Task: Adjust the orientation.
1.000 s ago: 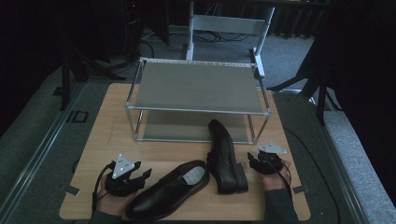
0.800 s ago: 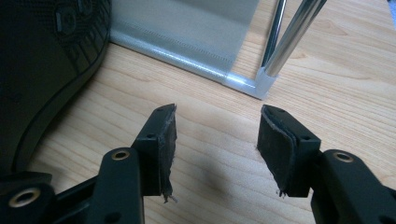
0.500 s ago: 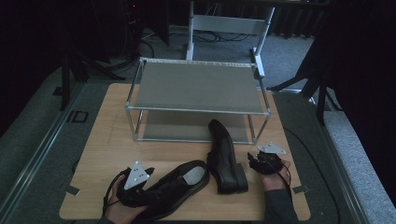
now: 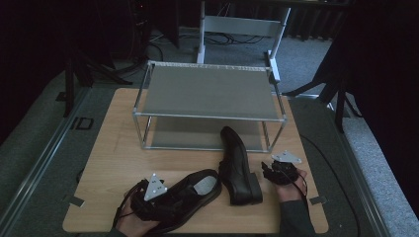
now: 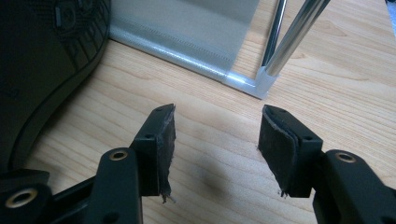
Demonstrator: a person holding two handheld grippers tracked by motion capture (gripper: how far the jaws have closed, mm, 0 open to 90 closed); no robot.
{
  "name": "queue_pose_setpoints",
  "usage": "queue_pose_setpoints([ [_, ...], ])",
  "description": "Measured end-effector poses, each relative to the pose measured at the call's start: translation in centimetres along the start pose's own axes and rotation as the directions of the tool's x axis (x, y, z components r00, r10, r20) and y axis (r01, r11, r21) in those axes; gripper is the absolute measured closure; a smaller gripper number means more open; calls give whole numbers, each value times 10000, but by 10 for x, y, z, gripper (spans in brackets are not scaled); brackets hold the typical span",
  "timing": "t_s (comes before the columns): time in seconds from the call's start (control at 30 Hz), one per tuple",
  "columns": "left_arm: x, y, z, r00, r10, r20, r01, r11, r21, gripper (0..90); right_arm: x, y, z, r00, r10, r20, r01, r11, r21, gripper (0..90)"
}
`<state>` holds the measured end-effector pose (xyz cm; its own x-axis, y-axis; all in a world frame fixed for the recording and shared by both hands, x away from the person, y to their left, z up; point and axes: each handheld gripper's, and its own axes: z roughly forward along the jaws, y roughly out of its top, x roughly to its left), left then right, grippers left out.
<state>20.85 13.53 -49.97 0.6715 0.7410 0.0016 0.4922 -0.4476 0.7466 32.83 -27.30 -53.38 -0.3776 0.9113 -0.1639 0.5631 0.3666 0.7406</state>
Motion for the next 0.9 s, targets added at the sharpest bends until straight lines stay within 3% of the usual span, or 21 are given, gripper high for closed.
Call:
queue_pose_setpoints([
  [0.2,5,3,0,9997,206,-152,-207,9998,-49,135,0,0,0,10000,-48,31,48,10000,14,450],
  [0.27,8,4,-2,9991,198,-371,-206,9995,-221,153,1,0,0,10000,-67,73,67,10000,23,450],
  [0.4,14,9,-8,9987,123,-496,-146,9988,-468,231,1,0,0,10000,-67,59,66,10000,40,450],
  [0.53,11,7,-6,9995,255,-160,-261,9990,-373,249,2,1,-2,10000,-82,37,82,10000,-48,451],
  [0.7,8,2,-3,9997,213,138,-208,9993,-309,249,7,11,-23,9999,-12,-151,-2,9960,-894,461],
  [0.9,9,2,-3,9999,95,135,-90,9994,-339,250,22,26,-44,9971,-349,-681,234,9864,-1625,479],
])
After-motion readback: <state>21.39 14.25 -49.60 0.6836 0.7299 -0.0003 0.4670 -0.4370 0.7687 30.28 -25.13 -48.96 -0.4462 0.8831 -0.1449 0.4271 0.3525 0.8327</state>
